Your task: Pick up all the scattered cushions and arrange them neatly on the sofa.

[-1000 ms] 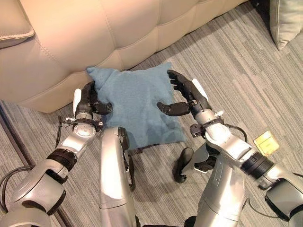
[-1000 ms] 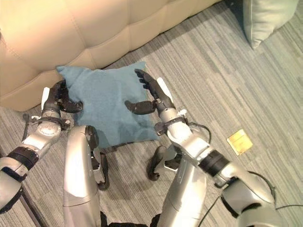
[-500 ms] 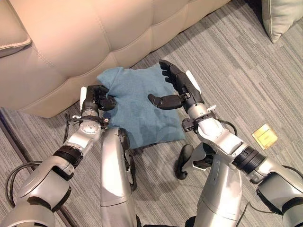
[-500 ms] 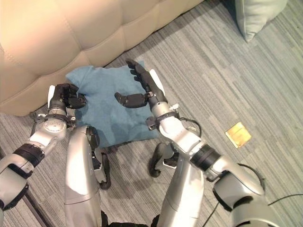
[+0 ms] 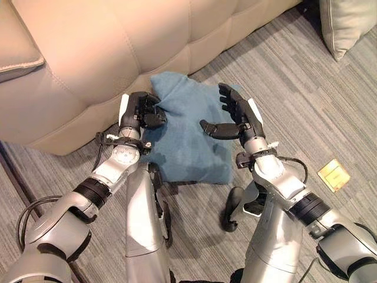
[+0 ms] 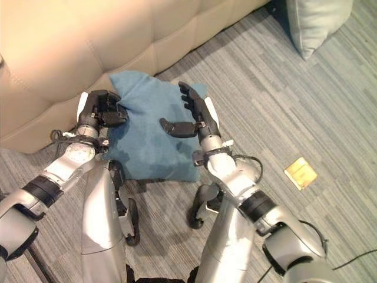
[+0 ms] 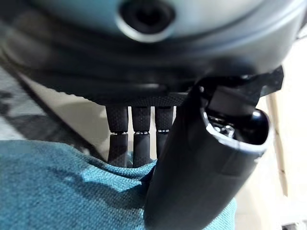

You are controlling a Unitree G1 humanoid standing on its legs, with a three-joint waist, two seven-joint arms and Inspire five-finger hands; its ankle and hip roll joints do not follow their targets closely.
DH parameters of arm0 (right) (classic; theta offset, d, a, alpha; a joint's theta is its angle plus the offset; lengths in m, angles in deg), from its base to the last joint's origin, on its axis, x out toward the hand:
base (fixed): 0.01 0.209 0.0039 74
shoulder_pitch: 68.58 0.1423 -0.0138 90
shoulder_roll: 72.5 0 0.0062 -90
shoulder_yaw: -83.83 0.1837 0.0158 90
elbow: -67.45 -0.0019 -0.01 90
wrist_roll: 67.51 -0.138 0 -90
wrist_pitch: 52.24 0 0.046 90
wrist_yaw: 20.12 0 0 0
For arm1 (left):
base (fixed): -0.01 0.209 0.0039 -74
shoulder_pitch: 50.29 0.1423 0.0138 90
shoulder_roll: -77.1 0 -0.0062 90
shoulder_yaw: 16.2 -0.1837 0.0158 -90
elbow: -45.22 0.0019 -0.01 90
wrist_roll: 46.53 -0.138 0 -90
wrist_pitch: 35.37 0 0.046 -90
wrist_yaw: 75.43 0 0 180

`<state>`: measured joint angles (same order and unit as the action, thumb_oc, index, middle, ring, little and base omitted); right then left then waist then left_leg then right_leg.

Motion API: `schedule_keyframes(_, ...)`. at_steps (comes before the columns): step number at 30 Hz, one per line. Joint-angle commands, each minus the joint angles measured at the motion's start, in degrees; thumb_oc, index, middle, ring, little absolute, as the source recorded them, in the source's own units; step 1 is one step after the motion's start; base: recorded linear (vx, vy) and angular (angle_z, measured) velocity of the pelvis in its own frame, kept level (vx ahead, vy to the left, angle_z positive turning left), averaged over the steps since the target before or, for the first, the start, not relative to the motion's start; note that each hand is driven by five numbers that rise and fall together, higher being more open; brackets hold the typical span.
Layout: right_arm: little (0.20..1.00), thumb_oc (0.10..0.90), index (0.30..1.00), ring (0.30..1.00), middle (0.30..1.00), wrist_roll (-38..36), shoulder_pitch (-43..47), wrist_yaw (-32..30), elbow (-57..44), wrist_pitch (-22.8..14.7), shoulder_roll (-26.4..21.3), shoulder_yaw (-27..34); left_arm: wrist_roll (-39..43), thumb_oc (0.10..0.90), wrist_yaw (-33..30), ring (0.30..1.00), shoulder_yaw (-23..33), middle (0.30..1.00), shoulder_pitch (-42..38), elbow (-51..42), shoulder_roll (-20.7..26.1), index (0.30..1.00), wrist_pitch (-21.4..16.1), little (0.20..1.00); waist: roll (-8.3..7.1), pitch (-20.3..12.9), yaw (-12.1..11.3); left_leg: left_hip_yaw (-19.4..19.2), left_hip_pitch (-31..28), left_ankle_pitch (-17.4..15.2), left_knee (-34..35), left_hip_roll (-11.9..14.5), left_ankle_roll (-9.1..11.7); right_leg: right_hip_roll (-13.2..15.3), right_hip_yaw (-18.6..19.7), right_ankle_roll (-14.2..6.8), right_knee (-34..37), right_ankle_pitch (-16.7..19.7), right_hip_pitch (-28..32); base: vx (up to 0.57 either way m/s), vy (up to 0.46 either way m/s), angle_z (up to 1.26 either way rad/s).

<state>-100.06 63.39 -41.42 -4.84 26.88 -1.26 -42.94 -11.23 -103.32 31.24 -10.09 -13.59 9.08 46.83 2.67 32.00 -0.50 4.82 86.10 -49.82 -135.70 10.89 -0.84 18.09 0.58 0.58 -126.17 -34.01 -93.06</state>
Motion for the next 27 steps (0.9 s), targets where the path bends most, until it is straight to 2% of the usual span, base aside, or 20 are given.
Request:
schedule_keyframes(1, 0.9, 0.8, 0.9, 0.9, 0.9, 2.0, 5.0, -0.2, -3.1, -6.4, -0.5, 4.6, -4.7, 0.4, 0.6, 0.3, 2.8, 0.3, -8.0, -8.5, -1.2, 0.3, -9.2, 0.3, 3.76, -2.2, -0.5, 2.1, 3.9, 0.5, -0.5, -3.6, 1.6, 2.7, 4.8, -2.6, -2.7, -5.2, 3.1, 0.05, -0.005, 0.06)
schedule_keyframes(7, 0.9, 0.8, 0.9, 0.9, 0.9, 2.4, 4.4, -0.4, -2.8, -6.8, -3.6, 9.4, -7.6, 0.4, 1.0, 0.3, 5.0, 0.3, -7.8, -11.8, 1.4, 0.3, -8.8, 0.3, 4.26, -2.2, -0.6, 2.8, 3.9, 1.5, -1.3, -4.0, 2.9, 3.7, 5.4, -2.6, -3.4, -4.9, 3.1, 0.03, -0.014, 0.06)
schedule_keyframes(9, 0.9, 0.8, 0.9, 0.9, 0.9, 8.8, 3.7, -3.4, -3.6, -6.3, -4.8, 10.8, -8.7, 0.4, -0.8, 0.3, 6.4, 0.3, -8.2, -12.2, 2.9, 0.3, -9.4, 0.3, 4.3, -2.2, -0.5, 2.8, 3.9, 1.6, -1.7, -3.8, 3.1, 3.8, 6.2, -2.7, -4.4, -5.2, 3.1, -0.01, -0.053, 0.06)
schedule_keyframes(11, 0.9, 0.8, 0.9, 0.9, 0.9, 11.8, 2.9, -4.7, -3.3, -5.7, -5.8, 11.4, -9.3, 0.4, -1.6, 0.3, 7.2, 0.3, -8.3, -12.8, 4.0, 0.3, -10.0, 0.3, 4.45, -2.2, -0.3, 2.6, 3.9, 1.7, -1.9, -3.7, 3.1, 4.0, 6.6, -2.6, -5.0, -5.3, 3.1, -0.01, -0.037, 0.06)
schedule_keyframes(12, 0.9, 0.8, 0.9, 0.9, 0.9, 13.5, 1.3, -5.2, -2.5, -5.1, -6.5, 12.0, -10.8, 0.4, -2.8, 0.3, 8.1, 0.3, -8.6, -14.5, 6.3, 0.3, -10.4, 0.3, 5.15, -2.2, -0.3, 2.3, 3.9, 1.8, -2.1, -3.4, 2.9, 4.4, 6.8, -2.3, -5.6, -5.3, 3.1, -0.03, -0.015, 0.02)
schedule_keyframes(15, 0.9, 0.8, 0.9, 0.9, 0.9, 16.1, -1.0, -5.1, -1.9, -4.1, -6.6, 12.0, -11.1, 0.4, -3.4, 0.3, 8.6, 0.3, -9.2, -15.5, 8.1, 0.3, -11.1, 0.3, 5.97, -2.2, -0.6, 1.9, 3.9, 2.4, -2.1, -3.0, 2.5, 4.5, 6.7, -2.1, -6.0, -5.3, 3.1, -0.04, -0.02, 0.06)
schedule_keyframes(17, 0.9, 0.8, 0.9, 0.9, 0.9, 17.8, -2.6, -5.6, -1.2, -3.6, -6.3, 13.0, -13.1, 0.4, -3.9, 0.3, 8.9, 0.3, -10.0, -15.6, 9.3, 0.3, -11.0, 0.3, 5.59, -2.2, -0.3, 1.6, 3.9, 3.1, -1.6, -3.0, 2.3, 4.3, 6.7, -1.8, -6.1, -5.1, 3.1, 0.01, -0.083, 0.03)
schedule_keyframes(20, 0.9, 0.8, 0.9, 0.9, 0.9, 16.8, -3.4, -5.7, -1.1, -4.6, -5.7, 15.5, -17.2, 0.4, -4.8, 0.3, 10.1, 0.3, -12.2, -19.0, 12.1, 0.3, -11.2, 0.3, 3.57, -2.2, 0.2, 1.0, 3.9, 3.9, 1.3, -3.3, 2.4, 3.3, 6.9, -1.3, -4.3, -4.7, 3.1, 0.03, -0.128, 0.07)
schedule_keyframes(22, 0.9, 0.8, 0.9, 0.9, 0.9, 17.4, -2.2, -5.7, -1.9, -4.9, -6.2, 16.3, -18.6, 0.4, -4.5, 0.3, 11.1, 0.3, -13.4, -21.1, 12.4, 0.3, -11.5, 0.3, 1.93, -2.2, -0.1, 0.2, 3.9, 4.7, 6.8, -3.8, 3.2, 2.9, 6.2, -1.2, 0.9, -3.6, 3.1, -0.08, -0.179, 0.09)
schedule_keyframes(24, 0.9, 0.8, 0.9, 0.9, 0.9, 18.1, 0.0, -5.8, -2.4, -5.2, -7.0, 17.9, -20.5, 0.4, -3.8, 0.3, 12.4, 0.3, -14.7, -23.2, 12.3, 0.3, -11.5, 0.3, -0.17, -2.2, -0.7, -0.8, 3.9, 7.3, 14.2, -4.7, 4.3, 2.3, 6.0, -1.2, 7.1, -1.8, 3.1, -0.13, -0.178, -0.05)
schedule_keyframes(26, 0.9, 0.8, 0.9, 0.9, 0.9, 18.7, 1.4, -6.0, -2.8, -5.7, -7.3, 19.6, -21.6, 0.4, -3.3, 0.3, 14.2, 0.3, -14.6, -24.8, 12.1, 0.3, -12.0, 0.3, -0.86, -2.2, -1.2, -1.1, 3.9, 10.1, 20.5, -5.0, 4.7, 1.8, 4.8, -1.0, 12.2, -0.1, 3.2, -0.1, -0.118, 0.11)
schedule_keyframes(27, 0.9, 0.8, 0.9, 0.9, 0.9, 19.3, 2.0, -6.0, -3.4, -5.9, -7.5, 20.3, -21.5, 0.4, -3.1, 0.3, 15.5, 0.3, -13.9, -25.6, 11.5, 0.3, -12.1, 0.3, -0.72, -2.2, -1.3, -1.1, 3.9, 11.8, 23.0, -4.8, 4.5, 2.0, 3.4, -0.8, 14.9, 0.6, 4.0, -0.09, -0.068, 0.18)
